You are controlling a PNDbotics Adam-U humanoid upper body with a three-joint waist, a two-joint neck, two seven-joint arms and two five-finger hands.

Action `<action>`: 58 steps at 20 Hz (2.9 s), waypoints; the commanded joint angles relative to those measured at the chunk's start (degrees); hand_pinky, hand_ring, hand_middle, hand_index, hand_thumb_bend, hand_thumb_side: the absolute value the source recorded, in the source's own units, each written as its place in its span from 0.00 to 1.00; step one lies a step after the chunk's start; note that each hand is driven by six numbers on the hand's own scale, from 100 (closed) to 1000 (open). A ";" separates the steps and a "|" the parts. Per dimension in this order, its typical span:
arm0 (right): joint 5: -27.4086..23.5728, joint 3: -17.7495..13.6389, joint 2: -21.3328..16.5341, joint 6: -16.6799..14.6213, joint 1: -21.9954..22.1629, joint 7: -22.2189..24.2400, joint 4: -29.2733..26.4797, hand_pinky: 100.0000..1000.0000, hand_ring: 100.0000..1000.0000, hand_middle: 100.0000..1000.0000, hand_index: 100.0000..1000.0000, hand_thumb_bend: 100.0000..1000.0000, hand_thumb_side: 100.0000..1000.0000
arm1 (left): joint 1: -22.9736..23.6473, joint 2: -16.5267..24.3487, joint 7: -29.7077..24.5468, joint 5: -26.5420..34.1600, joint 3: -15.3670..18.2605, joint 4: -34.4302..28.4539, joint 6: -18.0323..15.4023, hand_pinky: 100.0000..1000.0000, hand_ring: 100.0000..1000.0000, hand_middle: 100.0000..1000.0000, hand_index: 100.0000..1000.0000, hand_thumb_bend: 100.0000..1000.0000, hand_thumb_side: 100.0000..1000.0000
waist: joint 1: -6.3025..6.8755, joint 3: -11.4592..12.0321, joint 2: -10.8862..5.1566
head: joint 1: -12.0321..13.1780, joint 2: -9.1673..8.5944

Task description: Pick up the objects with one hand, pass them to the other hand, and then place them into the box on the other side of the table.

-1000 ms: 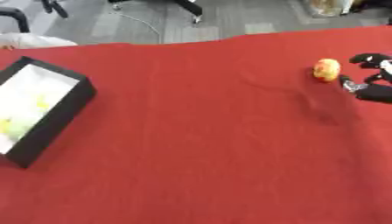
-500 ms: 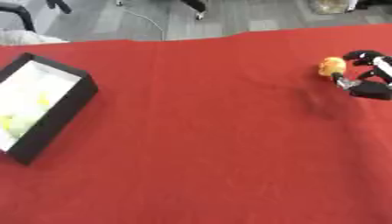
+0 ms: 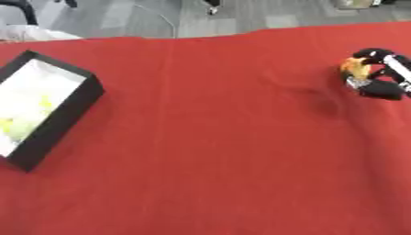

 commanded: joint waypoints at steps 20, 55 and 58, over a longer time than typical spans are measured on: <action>13.92 -3.49 -2.72 12.00 2.10 -9.82 3.84 0.64 0.69 0.67 0.65 0.00 0.00 | -0.84 1.11 0.11 -1.68 0.09 -1.10 -0.56 0.37 0.43 0.57 0.78 0.58 0.59 | -1.84 -0.16 0.24 | -2.74 -2.26; 12.66 -3.95 -3.51 14.19 2.97 -20.30 1.08 0.65 0.80 0.83 0.85 0.37 0.36 | -0.99 1.32 0.18 -2.21 0.18 -1.10 -1.00 0.37 0.43 0.57 0.78 0.59 0.59 | -1.94 0.41 0.84 | -8.87 -3.59; 12.56 -3.94 -3.59 13.86 2.92 -18.35 1.21 0.66 0.80 0.84 0.86 0.36 0.37 | -1.03 1.34 0.15 -2.27 0.18 -1.10 -1.09 0.37 0.43 0.57 0.78 0.59 0.59 | -1.96 0.51 1.09 | -9.76 -3.75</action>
